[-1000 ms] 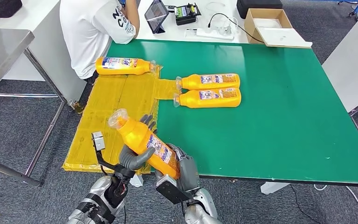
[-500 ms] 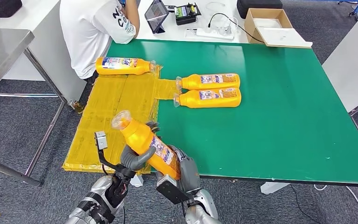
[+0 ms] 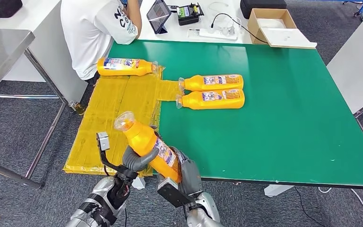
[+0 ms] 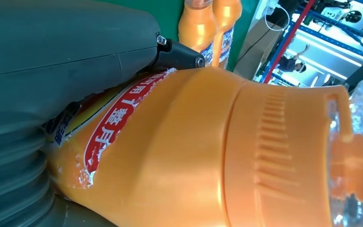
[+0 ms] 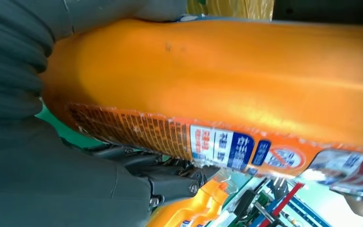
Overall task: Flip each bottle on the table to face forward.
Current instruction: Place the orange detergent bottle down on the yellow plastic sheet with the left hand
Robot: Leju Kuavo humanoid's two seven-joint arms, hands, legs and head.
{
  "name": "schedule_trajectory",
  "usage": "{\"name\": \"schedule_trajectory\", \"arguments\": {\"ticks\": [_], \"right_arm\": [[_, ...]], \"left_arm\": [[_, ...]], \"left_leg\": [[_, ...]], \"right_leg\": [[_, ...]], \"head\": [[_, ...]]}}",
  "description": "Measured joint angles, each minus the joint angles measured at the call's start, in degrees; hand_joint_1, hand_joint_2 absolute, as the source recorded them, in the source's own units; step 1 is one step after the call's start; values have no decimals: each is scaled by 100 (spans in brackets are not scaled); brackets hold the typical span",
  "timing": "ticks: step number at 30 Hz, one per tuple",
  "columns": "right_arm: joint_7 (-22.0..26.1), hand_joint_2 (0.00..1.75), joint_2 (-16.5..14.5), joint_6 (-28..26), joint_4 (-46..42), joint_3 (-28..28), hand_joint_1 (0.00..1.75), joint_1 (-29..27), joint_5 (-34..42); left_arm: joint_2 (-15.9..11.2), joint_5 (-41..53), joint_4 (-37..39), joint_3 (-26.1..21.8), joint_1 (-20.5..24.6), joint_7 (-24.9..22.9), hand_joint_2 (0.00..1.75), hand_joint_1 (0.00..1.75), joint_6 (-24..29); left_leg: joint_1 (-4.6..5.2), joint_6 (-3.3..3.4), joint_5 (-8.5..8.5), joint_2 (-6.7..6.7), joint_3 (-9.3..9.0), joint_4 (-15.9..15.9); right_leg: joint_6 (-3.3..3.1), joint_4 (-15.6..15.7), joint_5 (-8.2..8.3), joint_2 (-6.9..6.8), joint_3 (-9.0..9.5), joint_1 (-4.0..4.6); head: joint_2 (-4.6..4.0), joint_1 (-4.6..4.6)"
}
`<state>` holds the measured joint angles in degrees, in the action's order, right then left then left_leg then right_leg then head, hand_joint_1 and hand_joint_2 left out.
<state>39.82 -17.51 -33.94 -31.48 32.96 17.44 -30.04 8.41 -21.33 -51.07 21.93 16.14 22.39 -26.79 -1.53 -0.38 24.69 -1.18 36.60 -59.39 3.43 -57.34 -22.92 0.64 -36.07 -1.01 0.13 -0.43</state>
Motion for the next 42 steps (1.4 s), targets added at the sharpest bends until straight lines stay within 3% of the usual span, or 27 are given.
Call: {"name": "schedule_trajectory", "arguments": {"ticks": [1,10,16,23,26,30,34,38,42], "right_arm": [[-6,0,-3,-8,1,-9,0,1,13],[-17,0,10,279,-229,-209,0,-23,309],[-125,0,125,797,-1266,-360,0,-236,616],[-194,0,275,1038,-2514,-419,0,-557,807],[-72,0,305,1017,-2894,-442,0,-663,984],[9,0,326,802,-3597,-476,0,-833,1320],[23,175,339,514,-4227,-487,0,-926,1520],[26,175,345,312,-4594,-483,0,-949,1621],[27,175,367,250,-4829,-469,0,-960,1648]], "left_arm": [[0,21,-3,1,6,3,175,175,47],[-11,417,-182,-40,13,153,175,175,678],[-13,796,-587,-424,138,269,175,175,1625],[-13,1451,-1067,-999,565,558,175,175,2766],[-14,2165,-1173,-1136,688,793,175,175,3601],[-55,3797,-1116,-1299,992,828,175,175,4917],[-168,5925,-480,-1277,1452,238,175,175,5976],[-270,7638,385,-1137,1866,-459,175,175,6315],[-362,8292,1160,-976,2130,-701,175,175,6294]], "left_leg": [[0,0,0,0,0,0],[0,0,-1,0,0,0],[-1,-1,-2,-1,0,0],[-1,-2,-3,-2,0,0],[-1,-2,-3,-1,0,0],[-1,-2,-3,-4,1,0],[-1,-2,-4,-1,0,0],[-1,-1,-7,-1,-1,0],[-1,-2,-8,2,-1,-1]], "right_leg": [[0,0,0,0,0,0],[0,0,0,0,0,0],[0,-1,1,0,0,1],[0,-1,1,-1,1,1],[1,-1,1,0,-1,1],[1,-1,1,-2,0,1],[0,-1,3,0,0,0],[0,-2,4,-1,2,0],[0,-3,6,1,0,0]], "head": [[0,0],[0,1],[0,0],[0,1],[0,1],[0,1],[0,1],[0,2],[0,1]]}}
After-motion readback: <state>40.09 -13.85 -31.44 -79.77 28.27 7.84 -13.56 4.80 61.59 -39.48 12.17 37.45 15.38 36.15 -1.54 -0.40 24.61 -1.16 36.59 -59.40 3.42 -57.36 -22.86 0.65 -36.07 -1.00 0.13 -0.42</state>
